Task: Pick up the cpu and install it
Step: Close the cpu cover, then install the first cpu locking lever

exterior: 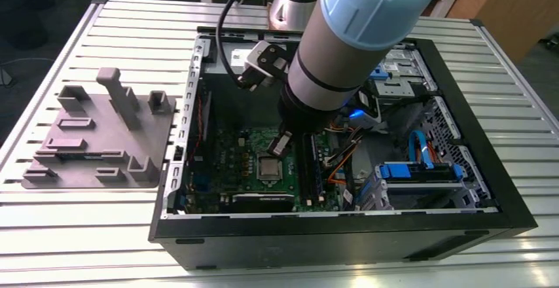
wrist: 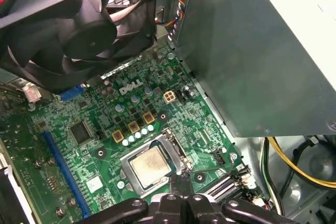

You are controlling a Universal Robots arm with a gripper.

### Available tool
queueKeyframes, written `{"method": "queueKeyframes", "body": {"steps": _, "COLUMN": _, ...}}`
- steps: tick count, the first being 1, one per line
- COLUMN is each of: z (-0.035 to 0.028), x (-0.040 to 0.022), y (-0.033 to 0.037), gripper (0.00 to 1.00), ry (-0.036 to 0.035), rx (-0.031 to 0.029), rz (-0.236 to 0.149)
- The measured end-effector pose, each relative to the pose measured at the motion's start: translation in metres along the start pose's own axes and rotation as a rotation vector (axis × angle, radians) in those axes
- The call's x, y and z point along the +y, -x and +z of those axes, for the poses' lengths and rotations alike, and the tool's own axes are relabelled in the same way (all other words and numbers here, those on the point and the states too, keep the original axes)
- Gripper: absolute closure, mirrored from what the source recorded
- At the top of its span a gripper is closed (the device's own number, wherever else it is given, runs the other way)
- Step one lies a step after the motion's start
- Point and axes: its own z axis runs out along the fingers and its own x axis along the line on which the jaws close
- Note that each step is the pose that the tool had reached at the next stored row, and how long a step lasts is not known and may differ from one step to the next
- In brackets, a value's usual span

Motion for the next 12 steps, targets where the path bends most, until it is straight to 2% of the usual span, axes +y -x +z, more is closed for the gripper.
{"method": "queueKeyframes", "body": {"steps": 12, "z": -0.0001, "x": -0.0002, "y": -0.0004, "gripper": 0.90, "ry": -0.0001, "rx": 0.0002, "rz": 0.000}}
